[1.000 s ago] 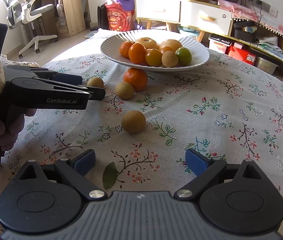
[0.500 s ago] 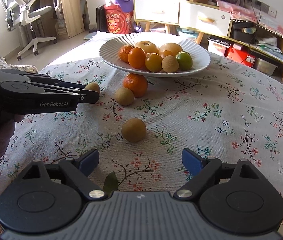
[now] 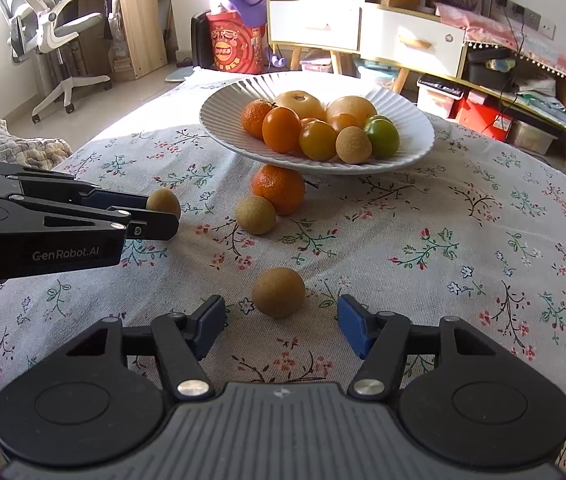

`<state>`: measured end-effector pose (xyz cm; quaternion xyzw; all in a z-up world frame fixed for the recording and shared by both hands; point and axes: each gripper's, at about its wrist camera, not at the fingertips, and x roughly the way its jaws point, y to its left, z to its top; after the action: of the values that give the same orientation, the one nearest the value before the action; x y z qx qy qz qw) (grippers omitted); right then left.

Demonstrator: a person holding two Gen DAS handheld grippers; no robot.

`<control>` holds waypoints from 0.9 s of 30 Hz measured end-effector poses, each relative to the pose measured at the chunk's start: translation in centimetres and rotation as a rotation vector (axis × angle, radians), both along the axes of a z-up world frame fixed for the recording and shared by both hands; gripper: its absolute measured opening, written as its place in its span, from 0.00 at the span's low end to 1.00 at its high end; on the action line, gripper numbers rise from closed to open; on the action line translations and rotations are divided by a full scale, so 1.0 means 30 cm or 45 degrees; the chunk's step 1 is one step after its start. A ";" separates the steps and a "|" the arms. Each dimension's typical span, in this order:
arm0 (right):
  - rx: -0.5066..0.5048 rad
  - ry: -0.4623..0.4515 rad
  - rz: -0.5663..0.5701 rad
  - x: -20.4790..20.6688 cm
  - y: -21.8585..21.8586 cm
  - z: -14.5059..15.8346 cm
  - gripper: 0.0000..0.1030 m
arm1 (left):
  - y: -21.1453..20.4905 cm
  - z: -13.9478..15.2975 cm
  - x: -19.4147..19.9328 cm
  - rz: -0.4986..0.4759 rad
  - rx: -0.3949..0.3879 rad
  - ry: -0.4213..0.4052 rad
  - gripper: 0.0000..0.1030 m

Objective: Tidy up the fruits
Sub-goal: 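Close right tool on a brown pear while left tool closes on another brown pear, then lift and carry both brown pears over the white plate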

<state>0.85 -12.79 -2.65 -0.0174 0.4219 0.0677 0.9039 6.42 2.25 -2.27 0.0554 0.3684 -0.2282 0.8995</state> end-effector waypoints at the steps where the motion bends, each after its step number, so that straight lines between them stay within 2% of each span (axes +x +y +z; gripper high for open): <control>1: -0.001 -0.002 0.001 -0.001 0.004 0.001 0.54 | 0.001 0.000 -0.001 0.000 0.000 0.001 0.10; 11: -0.013 -0.020 0.019 0.004 0.007 0.010 0.40 | -0.007 0.000 -0.004 -0.006 0.010 0.007 0.09; 16: -0.003 -0.022 0.020 0.008 0.003 0.014 0.29 | -0.009 -0.002 -0.005 -0.011 0.017 0.011 0.09; 19: -0.001 -0.023 0.021 0.009 0.000 0.016 0.25 | -0.010 -0.002 -0.005 -0.011 0.016 0.012 0.09; 27: 0.000 -0.028 0.024 0.009 0.002 0.014 0.25 | -0.016 -0.002 -0.008 -0.033 0.003 0.004 0.10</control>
<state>1.11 -12.74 -2.23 -0.0221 0.4119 0.0759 0.9078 6.17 1.76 -2.32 0.0610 0.3693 -0.2394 0.8959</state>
